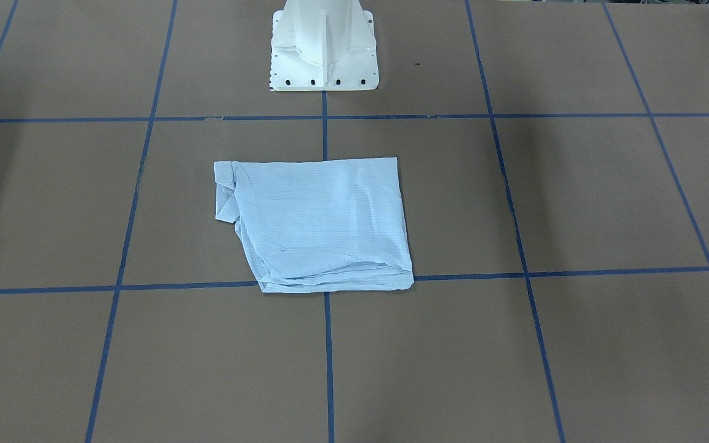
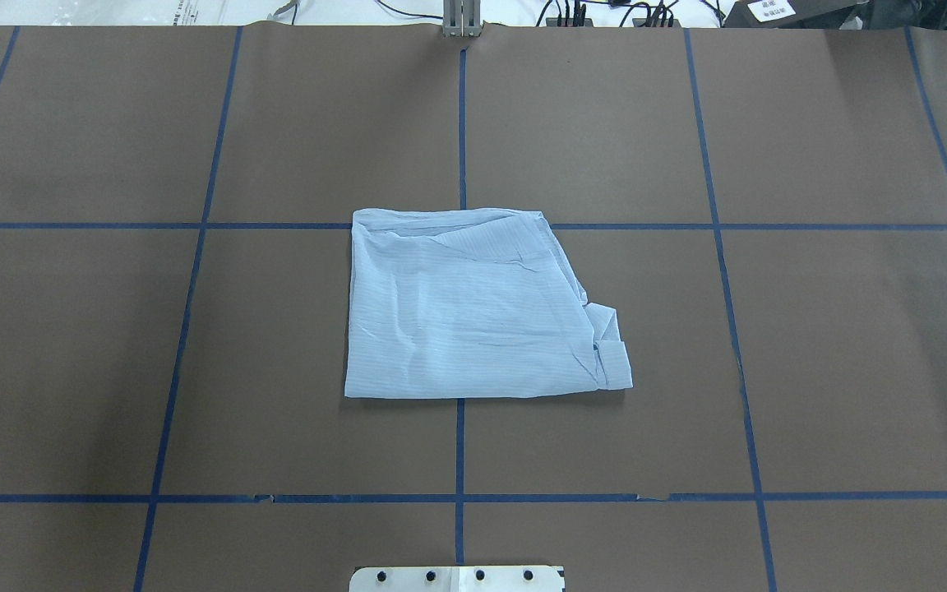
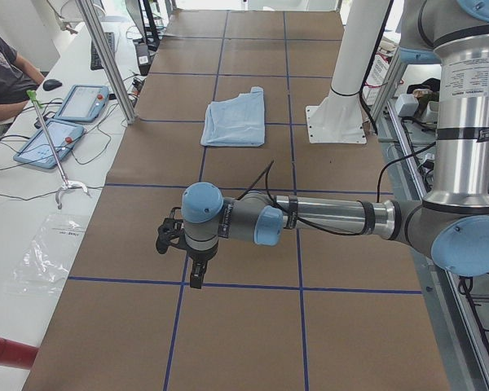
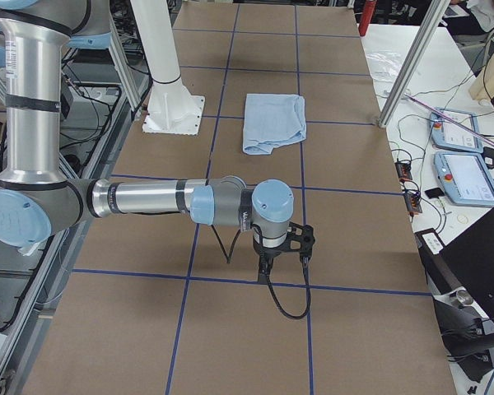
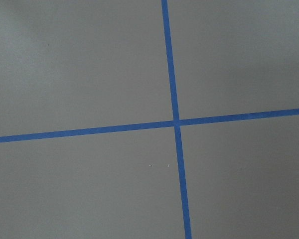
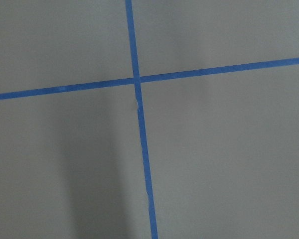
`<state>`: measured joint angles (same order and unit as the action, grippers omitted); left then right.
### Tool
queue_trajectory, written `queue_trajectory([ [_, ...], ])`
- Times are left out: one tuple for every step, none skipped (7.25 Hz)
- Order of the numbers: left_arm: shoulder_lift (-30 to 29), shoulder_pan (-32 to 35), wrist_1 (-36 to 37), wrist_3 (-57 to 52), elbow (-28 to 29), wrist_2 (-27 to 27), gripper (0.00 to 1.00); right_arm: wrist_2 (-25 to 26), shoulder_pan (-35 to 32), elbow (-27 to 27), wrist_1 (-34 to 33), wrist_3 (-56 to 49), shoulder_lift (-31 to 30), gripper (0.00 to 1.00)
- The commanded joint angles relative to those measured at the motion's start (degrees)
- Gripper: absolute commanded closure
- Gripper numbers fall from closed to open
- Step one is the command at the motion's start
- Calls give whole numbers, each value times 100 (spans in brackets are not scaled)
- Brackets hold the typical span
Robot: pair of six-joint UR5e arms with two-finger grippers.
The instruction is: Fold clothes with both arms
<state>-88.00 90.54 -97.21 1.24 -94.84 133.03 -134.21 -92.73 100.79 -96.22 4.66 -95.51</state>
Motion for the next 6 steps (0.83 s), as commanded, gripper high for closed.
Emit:
queue_trajectory([
  [-15, -1, 0, 8, 18, 4, 0, 0, 0, -7, -2, 0, 6, 0],
  [-24, -1, 0, 8, 44, 4, 0, 9, 0, -7, -2, 0, 6, 0],
  [-32, -1, 0, 8, 44, -5, 0, 0, 0, 2, 7, 0, 6, 0],
  [-24, -1, 0, 8, 70, -5, 0, 0, 0, 11, 7, 0, 6, 0],
  [-24, -1, 0, 8, 79, 4, 0, 0, 0, 11, 7, 0, 6, 0],
  [-24, -1, 0, 8, 88, 4, 0, 9, 0, 11, 7, 0, 6, 0],
])
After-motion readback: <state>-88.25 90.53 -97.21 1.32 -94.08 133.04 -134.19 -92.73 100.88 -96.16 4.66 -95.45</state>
